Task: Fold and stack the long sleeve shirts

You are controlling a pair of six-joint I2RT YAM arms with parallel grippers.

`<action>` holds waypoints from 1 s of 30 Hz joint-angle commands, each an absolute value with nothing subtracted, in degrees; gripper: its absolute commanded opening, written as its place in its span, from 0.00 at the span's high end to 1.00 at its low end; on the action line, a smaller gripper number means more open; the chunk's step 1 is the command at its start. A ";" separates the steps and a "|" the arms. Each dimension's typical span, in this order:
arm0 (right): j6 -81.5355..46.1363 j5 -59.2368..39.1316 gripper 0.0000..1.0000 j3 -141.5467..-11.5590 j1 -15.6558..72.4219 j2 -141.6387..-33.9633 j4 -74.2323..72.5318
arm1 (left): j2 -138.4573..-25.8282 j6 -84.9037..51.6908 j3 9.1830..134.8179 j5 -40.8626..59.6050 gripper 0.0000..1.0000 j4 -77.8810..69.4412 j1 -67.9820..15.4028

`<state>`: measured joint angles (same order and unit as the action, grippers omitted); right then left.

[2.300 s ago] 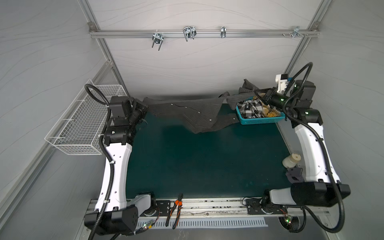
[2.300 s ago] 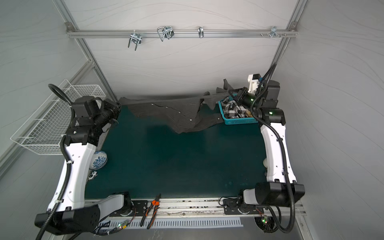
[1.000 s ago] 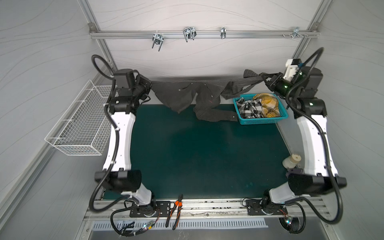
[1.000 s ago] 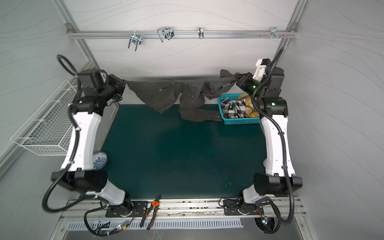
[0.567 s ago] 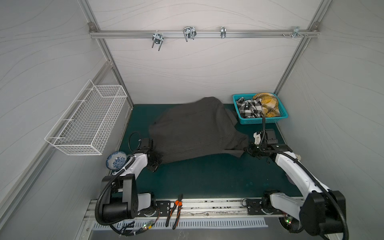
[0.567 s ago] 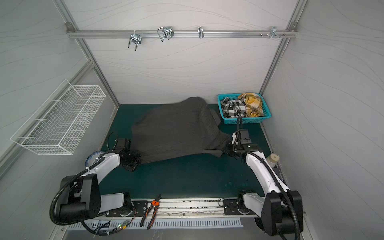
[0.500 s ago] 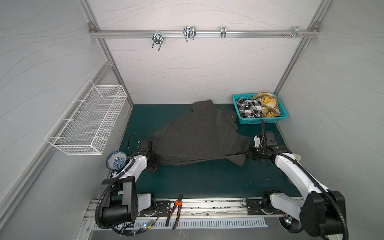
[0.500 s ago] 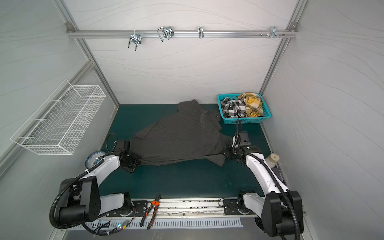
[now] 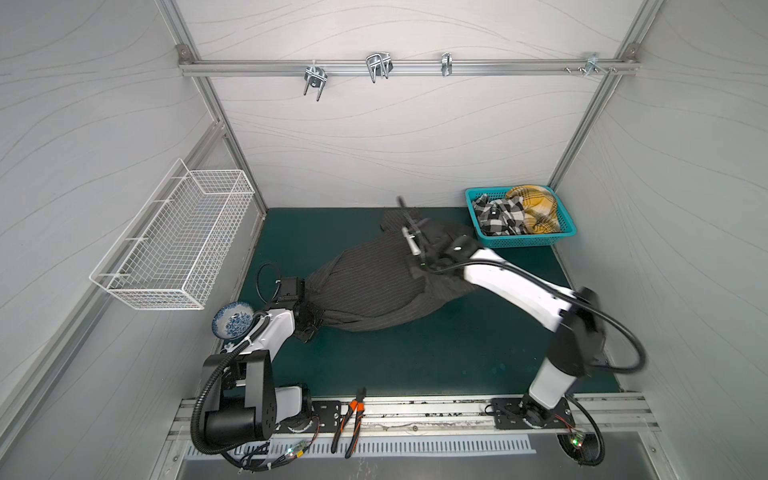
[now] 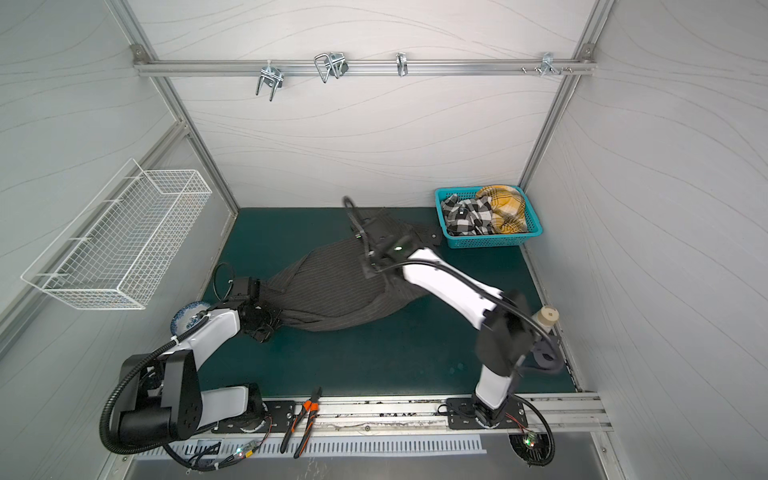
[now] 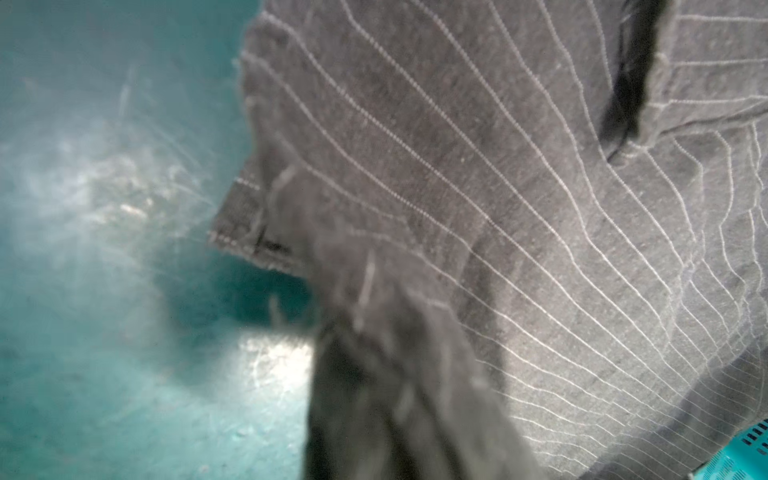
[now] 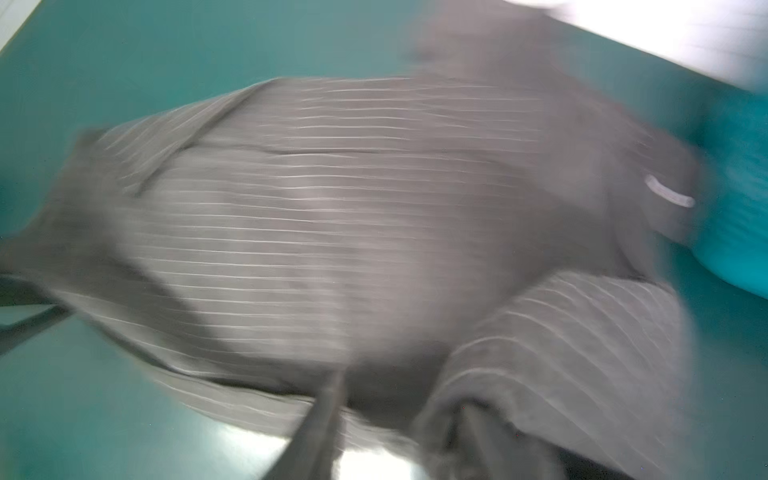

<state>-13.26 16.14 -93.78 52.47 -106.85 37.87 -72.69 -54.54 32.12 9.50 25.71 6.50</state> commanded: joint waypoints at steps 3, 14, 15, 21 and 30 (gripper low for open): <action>-14.73 18.10 0.14 -87.29 55.91 -107.88 46.72 | -71.59 -53.57 34.37 7.82 1.00 26.84 6.72; -28.07 9.54 0.16 -73.24 35.57 -86.81 48.20 | -69.42 -51.25 35.84 8.24 1.00 29.61 6.77; -28.93 7.93 0.17 -72.30 32.00 -87.63 46.99 | -69.26 -51.02 35.86 8.32 1.00 29.84 6.77; -31.43 -1.81 0.21 -71.79 18.43 -97.91 38.62 | -69.45 -49.67 36.21 9.14 1.00 30.35 6.77; -37.54 -10.60 0.36 -72.07 15.03 -110.27 26.64 | -69.68 -48.09 36.38 10.16 1.00 29.86 6.77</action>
<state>-33.98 -6.28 -71.83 15.66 -107.53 31.59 -69.84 -49.39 33.98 9.76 29.74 6.50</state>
